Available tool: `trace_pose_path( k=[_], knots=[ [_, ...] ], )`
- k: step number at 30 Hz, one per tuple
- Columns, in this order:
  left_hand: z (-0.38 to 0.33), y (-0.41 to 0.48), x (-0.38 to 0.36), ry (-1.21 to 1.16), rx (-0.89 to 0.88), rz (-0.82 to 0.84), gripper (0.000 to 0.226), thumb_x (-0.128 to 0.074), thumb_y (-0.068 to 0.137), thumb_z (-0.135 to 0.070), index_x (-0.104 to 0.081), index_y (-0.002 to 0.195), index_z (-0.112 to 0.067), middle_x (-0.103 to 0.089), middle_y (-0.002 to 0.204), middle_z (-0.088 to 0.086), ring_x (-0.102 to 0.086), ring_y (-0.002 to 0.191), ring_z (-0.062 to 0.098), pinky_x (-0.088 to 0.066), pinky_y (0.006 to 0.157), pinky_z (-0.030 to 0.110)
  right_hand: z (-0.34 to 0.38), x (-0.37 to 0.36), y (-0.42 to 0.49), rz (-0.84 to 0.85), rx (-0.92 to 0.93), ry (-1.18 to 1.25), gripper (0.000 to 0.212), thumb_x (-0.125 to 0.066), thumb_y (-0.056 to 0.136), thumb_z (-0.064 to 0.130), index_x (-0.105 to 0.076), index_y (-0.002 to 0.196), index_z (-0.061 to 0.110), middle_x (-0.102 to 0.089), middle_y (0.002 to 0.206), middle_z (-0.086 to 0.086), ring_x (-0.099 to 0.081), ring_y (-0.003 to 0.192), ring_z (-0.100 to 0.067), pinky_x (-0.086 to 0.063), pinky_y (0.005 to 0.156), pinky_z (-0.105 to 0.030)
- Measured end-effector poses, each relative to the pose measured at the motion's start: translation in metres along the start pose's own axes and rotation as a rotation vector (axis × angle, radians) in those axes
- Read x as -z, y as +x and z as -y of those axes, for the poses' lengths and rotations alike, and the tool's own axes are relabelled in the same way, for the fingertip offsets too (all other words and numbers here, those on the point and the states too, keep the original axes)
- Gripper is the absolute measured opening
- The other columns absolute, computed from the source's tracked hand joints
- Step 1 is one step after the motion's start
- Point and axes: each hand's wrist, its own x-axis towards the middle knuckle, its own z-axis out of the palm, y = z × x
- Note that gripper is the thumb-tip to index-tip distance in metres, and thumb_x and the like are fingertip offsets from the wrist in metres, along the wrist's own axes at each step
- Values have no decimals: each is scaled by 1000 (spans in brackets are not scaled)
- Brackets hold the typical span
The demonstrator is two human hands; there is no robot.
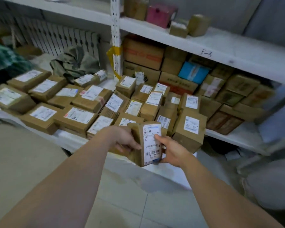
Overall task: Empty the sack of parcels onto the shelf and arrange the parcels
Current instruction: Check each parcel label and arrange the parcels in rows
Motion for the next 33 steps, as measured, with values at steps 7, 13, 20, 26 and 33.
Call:
trace_pose_path(
  k=[7,13,20,26,33],
  knots=[
    [-77,47,-73,-45,-145,-33,20,-71,88,-19,-53,94,-23,-66,108,-1,-64,103,20,-55,87,35,-6,97,-13,-302,33,76,47,-68,89,40,-49,129,23,-69,112,-3,-63,104,-24,-55,79,-51],
    [-99,84,-119,6,-192,-138,23,-70,87,-19,-62,108,-17,-66,107,2,-62,95,21,-51,79,30,-18,138,-4,-393,-40,19,35,-56,98,29,-46,130,19,-66,114,-8,-65,96,-25,-57,82,-50],
    [-79,122,-125,139,-96,-140,29,-69,85,-15,-63,112,-12,-68,112,6,-64,99,24,-55,87,37,-32,130,19,-441,-106,-32,38,-59,95,15,-39,127,19,-63,109,-7,-60,105,-24,-57,82,-50],
    [-67,142,-113,211,-79,-61,4,-64,86,-13,-61,85,-15,-68,99,5,-67,88,22,-59,79,35,-45,126,12,-412,-178,-6,33,-61,94,13,-46,122,22,-64,110,-5,-62,103,-22,-59,81,-47],
    [-58,156,-121,249,-111,-81,24,-65,86,-14,-65,110,-10,-66,112,7,-63,96,25,-52,73,31,-53,105,35,-532,-170,-40,39,-56,95,16,-48,133,19,-65,117,-6,-61,106,-23,-53,94,-43]
  ],
)
